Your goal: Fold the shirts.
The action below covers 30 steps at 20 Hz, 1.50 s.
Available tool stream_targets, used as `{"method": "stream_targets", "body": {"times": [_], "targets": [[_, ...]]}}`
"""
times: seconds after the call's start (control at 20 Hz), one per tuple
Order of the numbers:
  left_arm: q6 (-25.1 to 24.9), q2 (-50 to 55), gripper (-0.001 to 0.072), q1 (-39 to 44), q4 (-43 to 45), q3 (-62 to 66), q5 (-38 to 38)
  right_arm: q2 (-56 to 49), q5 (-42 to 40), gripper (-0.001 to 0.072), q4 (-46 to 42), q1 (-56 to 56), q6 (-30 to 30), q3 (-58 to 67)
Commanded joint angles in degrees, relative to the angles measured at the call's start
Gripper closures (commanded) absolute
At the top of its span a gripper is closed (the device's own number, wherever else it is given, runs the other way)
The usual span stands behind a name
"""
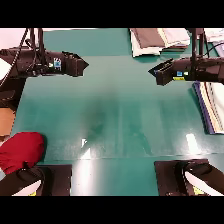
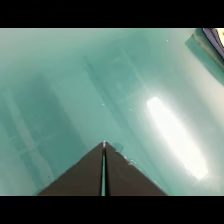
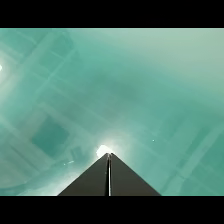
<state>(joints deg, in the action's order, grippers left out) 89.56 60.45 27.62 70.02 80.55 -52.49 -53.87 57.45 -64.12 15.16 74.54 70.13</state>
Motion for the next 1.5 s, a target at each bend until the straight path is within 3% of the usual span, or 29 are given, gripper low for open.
{"method": "stream_targets", "body": {"times": [0.0, 0.7, 0.9, 1.15, 1.2, 1.25, 1.3, 1.45], "targets": [[0.0, 0.02, 0.0683, 0.02, 0.0, -0.02, 0.02, 0.04, 0.09, 0.0695, 0.13, 0.11, 0.04, 0.02], [0.42, -0.37, 0.0684, -1.09, -0.48, 0.26, 2.82, 0.04, 1.49, 0.0695, 0.11, 0.11, 0.04, 0.0], [0.68, -7.28, 0.0684, -10.75, 9.75, -1.84, -13.55, 0.04, 1.44, 0.0695, 0.11, 0.11, 0.04, 0.0], [0.39, -20.72, 0.0683, -26.56, 26.08, -20.0, -27.1, 0.04, 1.44, 0.0695, 0.11, 0.11, 0.04, 0.0], [-0.13, -21.84, 0.0655, -29.46, 27.32, -24.92, -28.55, 0.04, 1.42, 0.0695, 0.11, 0.11, 0.04, 0.0], [-0.96, -22.18, 0.0316, -31.95, 27.34, -29.79, -28.83, 0.04, 1.33, 0.0695, 0.11, 0.11, 0.04, 0.0], [-0.74, -22.16, 0.0039, -33.68, 27.28, -34.32, -28.0, 0.04, 1.14, 0.0695, 0.11, 0.11, 0.04, 0.0], [-0.42, -22.12, 0.0036, -35.78, 27.5, -46.45, -23.32, 0.04, 1.14, 0.0695, 0.11, 0.11, 0.04, 0.0]]}}
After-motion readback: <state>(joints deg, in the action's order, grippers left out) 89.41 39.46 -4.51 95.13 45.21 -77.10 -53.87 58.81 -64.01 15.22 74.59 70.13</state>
